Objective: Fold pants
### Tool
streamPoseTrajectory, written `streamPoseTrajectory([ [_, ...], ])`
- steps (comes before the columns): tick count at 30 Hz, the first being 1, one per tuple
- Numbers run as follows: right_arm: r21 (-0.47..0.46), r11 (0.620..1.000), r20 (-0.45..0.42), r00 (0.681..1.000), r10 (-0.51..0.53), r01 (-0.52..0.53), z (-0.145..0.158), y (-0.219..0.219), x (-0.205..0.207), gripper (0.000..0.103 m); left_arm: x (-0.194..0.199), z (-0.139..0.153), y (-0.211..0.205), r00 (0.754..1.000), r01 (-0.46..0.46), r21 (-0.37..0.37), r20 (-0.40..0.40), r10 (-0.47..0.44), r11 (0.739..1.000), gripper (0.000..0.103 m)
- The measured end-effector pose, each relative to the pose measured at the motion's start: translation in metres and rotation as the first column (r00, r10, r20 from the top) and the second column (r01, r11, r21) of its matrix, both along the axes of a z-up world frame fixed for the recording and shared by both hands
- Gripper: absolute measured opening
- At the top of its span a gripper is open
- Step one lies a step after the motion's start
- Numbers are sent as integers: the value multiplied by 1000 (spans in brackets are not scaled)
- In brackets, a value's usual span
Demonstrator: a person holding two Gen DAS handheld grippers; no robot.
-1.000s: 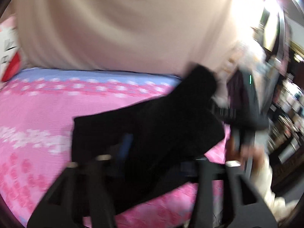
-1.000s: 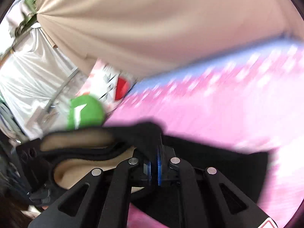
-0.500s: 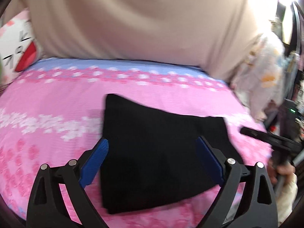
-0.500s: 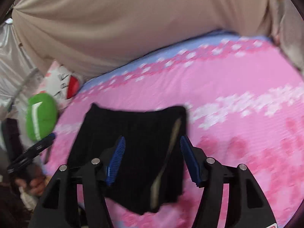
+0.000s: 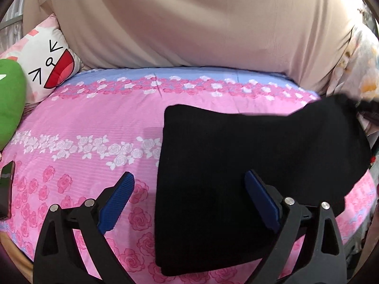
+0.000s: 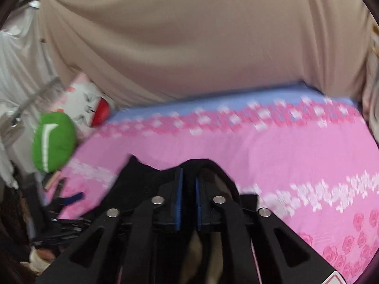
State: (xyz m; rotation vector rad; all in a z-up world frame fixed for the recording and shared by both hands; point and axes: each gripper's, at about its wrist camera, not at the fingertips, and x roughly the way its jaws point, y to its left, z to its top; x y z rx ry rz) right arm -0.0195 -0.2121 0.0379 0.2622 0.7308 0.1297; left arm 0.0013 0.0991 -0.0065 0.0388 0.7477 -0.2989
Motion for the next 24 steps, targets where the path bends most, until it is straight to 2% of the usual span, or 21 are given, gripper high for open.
streamPoseTrajectory([
  [2,-22,999,-179,983,-35,32,-57,-13,14,20,3,-10,-5,1000,0,28,-26,0,1000,92],
  [3,46,996,-250,966,-62,76,-80,-25,10,23,4,-13,-7,999,3,34,-40,-2,999,92],
  [5,190,976,-218,974,-60,103,-83,-42,-8,27,1,-10,-7,998,24,14,-50,-24,1000,92],
  [6,252,962,-207,977,-55,108,-80,-51,-21,37,-3,-4,-8,998,52,-15,-47,-53,999,92],
  [7,293,950,-198,979,-49,107,-78,-56,-30,52,-8,5,-11,994,102,-65,-43,-105,993,92],
  [9,340,938,-177,984,-6,67,-74,-56,-44,56,-16,14,-20,979,196,-126,-39,-202,973,95],
  [11,351,936,-189,981,40,29,-75,-49,-50,56,-29,19,-40,944,320,-164,-33,-329,933,95],
  [12,363,932,-197,978,71,5,-77,-42,-52,53,-36,20,-50,924,371,-172,-28,-381,912,95],
  [13,365,931,-203,975,94,-14,-79,-33,-53,43,-43,18,-61,903,418,-172,-25,-428,892,95],
  [14,360,933,-208,972,106,-24,-81,-29,-54,40,-49,16,-72,886,455,-156,-21,-464,877,95],
  [16,337,941,-212,972,99,-22,-83,-25,-59,31,-61,12,-87,863,501,-122,-11,-506,857,95],
  [18,349,937,-206,973,101,-24,-83,-28,-59,26,-72,6,-101,836,546,-87,-7,-548,834,95],
  [20,368,929,-194,974,114,-35,-78,-32,-61,26,-79,2,-111,821,570,-56,-7,-571,820,95],
  [23,415,905,-186,965,183,-92,-75,-31,-60,26,-85,-4,-125,812,584,-10,-9,-584,812,95],
  [24,402,908,-183,962,202,-114,-72,-27,-56,14,-85,-7,-129,808,589,-7,-14,-589,808,95],
])
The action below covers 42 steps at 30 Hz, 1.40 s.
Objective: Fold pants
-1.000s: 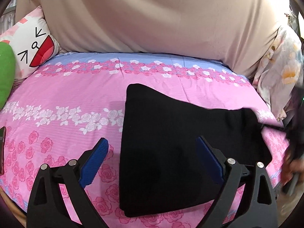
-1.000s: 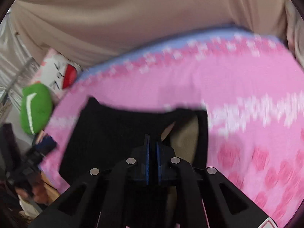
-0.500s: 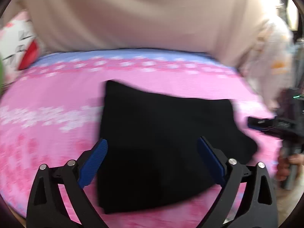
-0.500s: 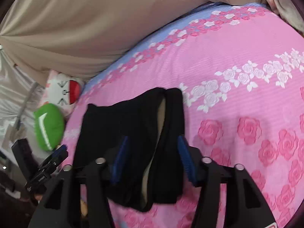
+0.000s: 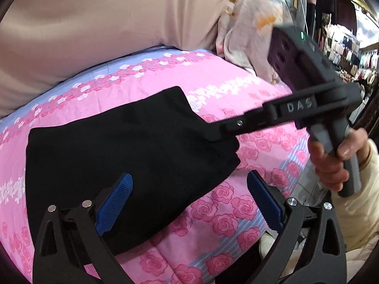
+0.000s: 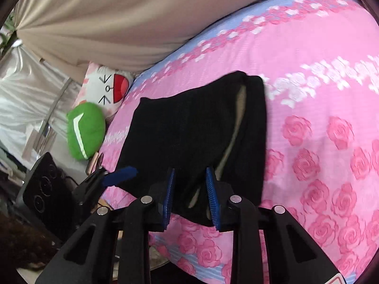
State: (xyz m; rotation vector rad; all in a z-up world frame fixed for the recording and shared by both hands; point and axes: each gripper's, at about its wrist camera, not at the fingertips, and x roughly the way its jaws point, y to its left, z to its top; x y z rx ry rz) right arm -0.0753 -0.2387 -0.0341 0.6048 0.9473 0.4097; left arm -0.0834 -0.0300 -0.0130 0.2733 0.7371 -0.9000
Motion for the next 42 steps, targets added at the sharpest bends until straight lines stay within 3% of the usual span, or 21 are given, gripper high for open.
streamPoseTrajectory([
  [1,3,1000,3,1000,15,-15,2,3,3,5,1,-2,-4,1000,5,8,-1,-5,1000,95],
  [3,34,998,20,999,42,-43,11,8,12,5,5,-4,-10,1000,-5,10,17,5,1000,95],
  [4,46,997,41,998,57,-59,19,12,18,5,8,-5,-12,1000,-11,12,25,11,1000,87],
  [5,64,995,60,995,74,-78,26,15,23,5,14,-6,-14,1000,-10,16,15,9,1000,60],
  [8,80,988,98,987,126,-134,46,26,38,8,41,-5,-11,995,-71,-3,-64,70,997,12],
  [9,61,986,108,983,148,-155,51,32,44,10,53,-2,-5,990,-99,-25,-101,96,995,8],
  [12,68,991,117,988,103,-112,55,24,48,18,82,13,25,966,-165,-130,-222,134,978,6],
  [13,69,994,128,989,78,-87,55,17,44,31,88,22,36,962,-198,-155,-218,162,968,6],
  [15,-62,998,130,991,7,1,53,9,33,42,94,36,52,961,-232,-192,-197,195,953,6],
  [17,-157,987,91,996,-14,29,42,7,29,43,99,50,64,959,-257,-225,-177,219,940,6],
  [21,-200,979,4,1000,30,-28,15,19,38,43,109,63,67,959,-261,-268,-182,217,927,6],
  [24,-227,973,-38,998,44,-52,-5,27,60,51,103,67,64,964,-247,-269,-167,208,931,6],
  [26,-232,970,-32,997,66,-72,-15,33,69,41,100,68,60,966,-238,-263,-165,200,935,6],
  [27,-229,970,-38,997,72,-79,-19,37,74,23,98,69,61,967,-234,-260,-161,197,937,6],
  [29,-219,973,5,997,79,-76,-10,41,78,21,94,72,59,968,-237,-247,-142,207,939,6],
  [31,-231,972,78,995,57,-38,15,38,73,4,90,77,58,972,-227,-252,-127,200,941,6],
  [33,-239,971,168,986,13,28,46,21,63,4,84,82,53,976,-205,-267,-122,178,942,7],
  [36,-287,954,120,991,-52,85,31,-8,66,6,72,63,23,984,-132,-229,-144,101,964,13],
  [38,-331,936,-4,991,-131,122,-10,-29,70,10,65,26,-4,978,-100,-145,-195,70,984,43],
  [40,-282,943,-23,982,-188,174,-23,-45,57,18,60,-2,-15,969,-89,-71,-238,70,993,47],
  [42,-220,947,12,971,-238,234,-15,-60,33,30,58,-9,-5,960,-114,-75,-265,90,991,53],
])
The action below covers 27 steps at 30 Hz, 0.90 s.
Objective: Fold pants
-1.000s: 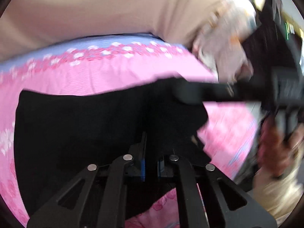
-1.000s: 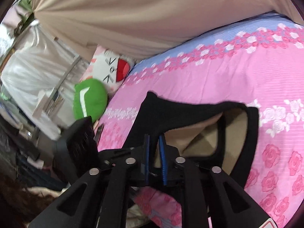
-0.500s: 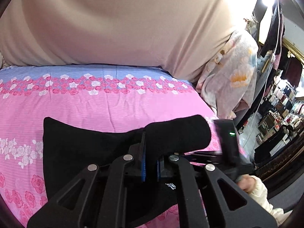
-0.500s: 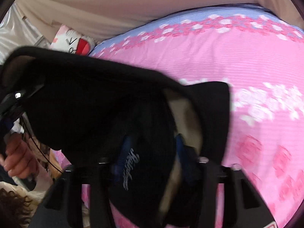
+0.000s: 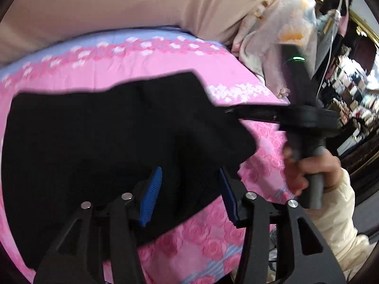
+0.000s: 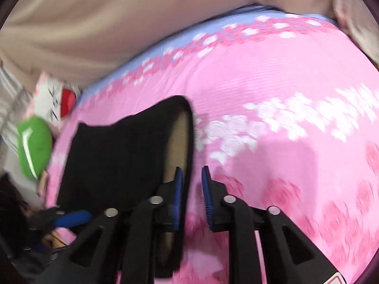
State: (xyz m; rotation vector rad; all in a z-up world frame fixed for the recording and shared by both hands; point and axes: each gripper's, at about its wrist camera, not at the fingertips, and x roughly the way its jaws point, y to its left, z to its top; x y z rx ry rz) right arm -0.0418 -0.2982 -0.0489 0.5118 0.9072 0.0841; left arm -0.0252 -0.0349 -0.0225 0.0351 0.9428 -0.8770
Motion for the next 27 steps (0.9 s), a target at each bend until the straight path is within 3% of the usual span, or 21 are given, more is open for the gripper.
streamPoseTrajectory([
  [1,18,1000,33,999,-18,17,6,-4,-11,50,1,3,9,1000,-19,-18,-1,19,1000,63],
  [3,47,998,97,995,-36,32,22,-7,-31,76,3,19,39,994,-96,-59,46,98,994,75],
  [5,93,996,133,991,-12,0,29,-2,-39,79,5,36,70,975,-182,-75,114,190,980,86],
  [7,196,979,122,992,24,-48,24,1,-38,84,9,46,97,955,-252,-77,144,261,965,87],
  [9,192,980,68,997,35,-47,13,14,-36,85,17,48,128,924,-344,-79,150,352,936,90],
  [12,57,997,-20,999,50,-49,-2,47,-25,82,27,32,159,888,-445,-31,114,446,895,90],
  [13,46,998,-28,999,45,-44,-5,54,-23,65,30,21,167,881,-466,-9,83,466,884,90],
  [15,24,999,-24,999,38,-38,-4,65,-23,46,36,3,172,874,-485,31,35,484,874,89],
  [16,-34,999,-16,999,35,-36,1,73,-22,40,39,-7,174,875,-484,50,8,484,874,79],
  [17,-61,997,-1,999,42,-42,10,81,-22,39,43,-20,171,886,-459,67,-43,462,886,59],
  [18,-52,998,9,999,45,-45,16,84,-21,38,47,-28,169,894,-435,48,-92,438,899,52],
  [20,-24,996,57,995,82,-81,33,90,-20,30,54,-24,173,893,-434,7,-128,431,901,31],
  [21,31,992,111,987,114,-119,50,92,-22,20,57,-20,177,893,-433,-1,-132,429,901,27],
  [22,90,984,149,979,138,-153,60,91,-24,19,60,-15,182,890,-441,-11,-135,435,898,22],
  [24,132,975,197,969,151,-178,70,88,-25,19,67,-11,190,879,-469,35,-78,470,883,14],
  [25,89,983,176,974,142,-159,67,86,-25,19,68,-12,192,848,-528,129,19,530,839,10],
  [27,-1,997,51,996,76,-76,34,74,-24,27,68,-22,193,835,-549,212,91,543,808,10],
])
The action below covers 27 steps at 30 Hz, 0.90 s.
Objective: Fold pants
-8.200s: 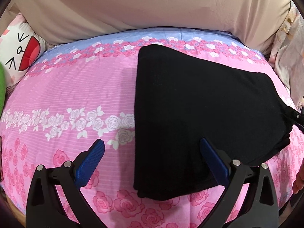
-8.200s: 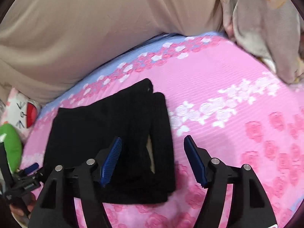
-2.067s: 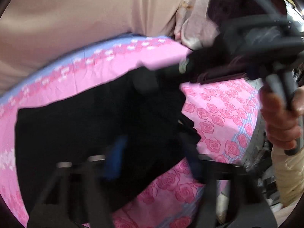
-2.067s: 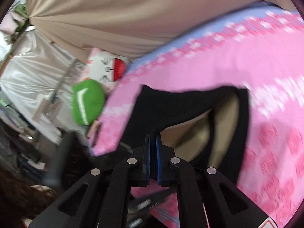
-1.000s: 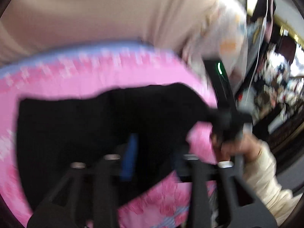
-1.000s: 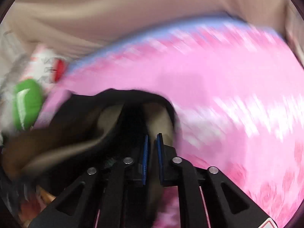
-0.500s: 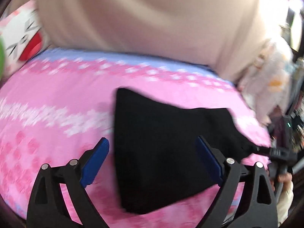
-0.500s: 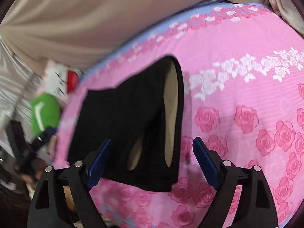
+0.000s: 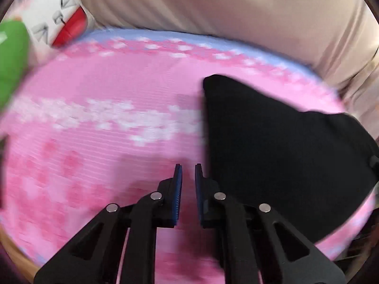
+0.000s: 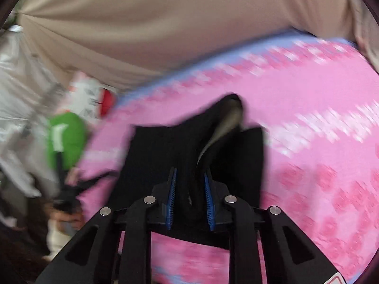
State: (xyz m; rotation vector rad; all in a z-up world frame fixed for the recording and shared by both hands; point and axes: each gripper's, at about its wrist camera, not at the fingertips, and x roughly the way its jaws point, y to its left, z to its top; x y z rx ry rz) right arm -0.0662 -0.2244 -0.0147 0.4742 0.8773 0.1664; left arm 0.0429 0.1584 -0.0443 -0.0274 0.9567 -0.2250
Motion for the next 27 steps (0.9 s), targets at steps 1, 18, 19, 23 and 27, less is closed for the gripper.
streamPoseTrajectory([
  [1,-31,999,-74,996,-45,43,-21,-8,-1,33,0,-4,3,1000,0,-9,-23,-1,1000,10],
  [18,129,989,-112,992,-54,69,-49,-2,1,41,-61,27,-75,975,203,-37,98,-199,978,84],
  [19,136,989,-92,995,-46,58,-40,0,-4,35,-63,26,-74,976,206,-52,81,-201,977,84],
  [23,90,995,-49,998,-25,30,-23,3,-25,33,-70,27,-66,978,199,-50,81,-194,979,88],
  [27,72,986,-105,984,-143,151,-41,-14,-26,49,-66,12,-66,986,160,-12,45,-159,987,88],
])
